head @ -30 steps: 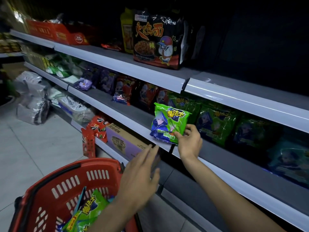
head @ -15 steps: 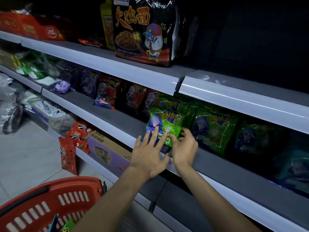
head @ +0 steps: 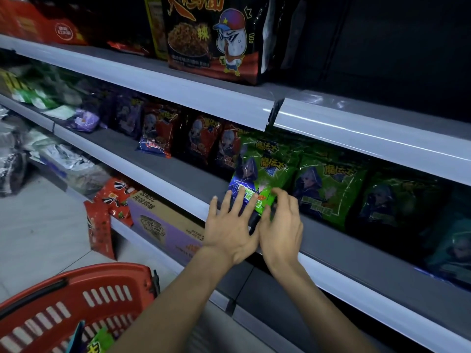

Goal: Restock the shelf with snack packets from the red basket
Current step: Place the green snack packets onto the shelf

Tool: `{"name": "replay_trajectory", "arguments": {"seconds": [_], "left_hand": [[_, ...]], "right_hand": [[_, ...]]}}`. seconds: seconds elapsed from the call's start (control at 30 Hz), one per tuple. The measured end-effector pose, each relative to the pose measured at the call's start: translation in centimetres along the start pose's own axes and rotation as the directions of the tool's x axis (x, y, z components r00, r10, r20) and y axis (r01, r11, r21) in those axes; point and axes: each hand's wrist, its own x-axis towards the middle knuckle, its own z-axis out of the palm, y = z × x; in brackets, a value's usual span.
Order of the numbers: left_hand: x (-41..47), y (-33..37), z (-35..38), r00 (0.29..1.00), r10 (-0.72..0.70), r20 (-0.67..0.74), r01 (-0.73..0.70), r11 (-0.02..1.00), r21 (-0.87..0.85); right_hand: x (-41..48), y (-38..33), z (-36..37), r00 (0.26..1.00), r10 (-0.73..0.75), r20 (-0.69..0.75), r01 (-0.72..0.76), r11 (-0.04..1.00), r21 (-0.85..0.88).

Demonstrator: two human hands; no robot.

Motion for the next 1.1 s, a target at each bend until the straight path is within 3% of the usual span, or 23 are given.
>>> {"name": "replay_trajectory", "arguments": {"seconds": [0.13, 0.3, 0.43, 0.53, 0.67, 0.87, 1.1], "left_hand": [[0.3, 0.2, -0.3, 0.999, 0.034, 0.011, -0.034, 0.999, -0.003], [0.7, 0.2, -0.2, 0.996, 0.083, 0.040, -0.083, 0.997, 0.001], [1.3, 0.3, -0.2, 0.992, 0.088, 0.094, -0.093, 0.994, 0.057], [1.9, 0.2, 0.1, 0.989, 0.090, 0.115, -0.101, 0.991, 0.093], [1.9, 0.1, -0.4, 0.989, 0.091, 0.120, -0.098, 0.993, 0.059], [1.0, 0.2, -1.2, 0.996, 0.091, -0.013, -0.091, 0.996, 0.016], [1.7, -0.2, -1.5, 0.988, 0.100, 0.120, -0.104, 0.994, 0.030]], "right_hand": [[0.6, -0.5, -0.1, 0.994, 0.015, 0.108, -0.005, 0.996, -0.092], [0.9, -0.1, 0.3, 0.992, 0.001, 0.127, 0.029, 0.972, -0.235], [-0.4, 0.7, 0.0, 0.977, -0.208, 0.043, 0.212, 0.951, -0.227], [-0.9, 1.3, -0.1, 0.942, -0.310, 0.127, 0.331, 0.920, -0.212], [0.2, 1.4, -0.2, 0.930, -0.222, 0.291, 0.291, 0.931, -0.219], [0.5, 1.4, 0.2, 0.931, -0.152, 0.330, 0.239, 0.941, -0.240], [1.0, 0.9, 0.1, 0.900, -0.100, 0.424, 0.229, 0.937, -0.264]]}}
